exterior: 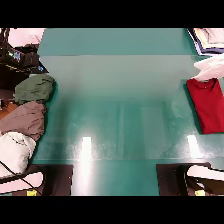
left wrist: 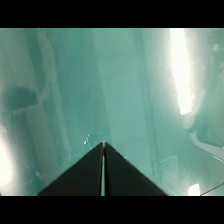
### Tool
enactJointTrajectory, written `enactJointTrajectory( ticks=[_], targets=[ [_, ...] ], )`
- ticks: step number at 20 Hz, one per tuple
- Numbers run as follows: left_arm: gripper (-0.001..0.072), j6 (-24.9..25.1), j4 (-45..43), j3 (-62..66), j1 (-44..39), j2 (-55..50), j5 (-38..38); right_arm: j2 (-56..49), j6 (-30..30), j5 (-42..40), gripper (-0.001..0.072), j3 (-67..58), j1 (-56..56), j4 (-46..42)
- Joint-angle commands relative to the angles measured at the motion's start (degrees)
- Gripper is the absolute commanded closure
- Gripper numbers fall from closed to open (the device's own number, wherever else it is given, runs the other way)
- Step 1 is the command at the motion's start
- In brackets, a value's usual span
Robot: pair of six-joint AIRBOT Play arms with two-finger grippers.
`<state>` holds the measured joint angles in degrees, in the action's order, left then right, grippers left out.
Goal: Fold the shirts.
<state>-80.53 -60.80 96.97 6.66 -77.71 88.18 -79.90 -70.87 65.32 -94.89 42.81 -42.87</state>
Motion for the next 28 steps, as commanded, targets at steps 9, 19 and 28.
enactJointTrajectory(
  ticks=[9, 19, 28],
  targets=[
    [0.0686, 3.7, -0.1, 0.0, 0.0, 0.0, 0.5, 5.5, -13.4, 21.3, 0.0695, -1.4, 0.2, -23.4],
    [0.0686, 4.5, -0.1, 0.0, 0.0, 0.0, 0.9, 5.4, -20.8, 35.4, 0.0149, -1.4, 0.2, -38.9],
    [0.0686, 4.4, 0.0, 0.0, 0.0, 0.0, -1.6, 5.4, -22.9, 38.9, 0.0161, -1.4, -6.8, -19.8]
  ],
)
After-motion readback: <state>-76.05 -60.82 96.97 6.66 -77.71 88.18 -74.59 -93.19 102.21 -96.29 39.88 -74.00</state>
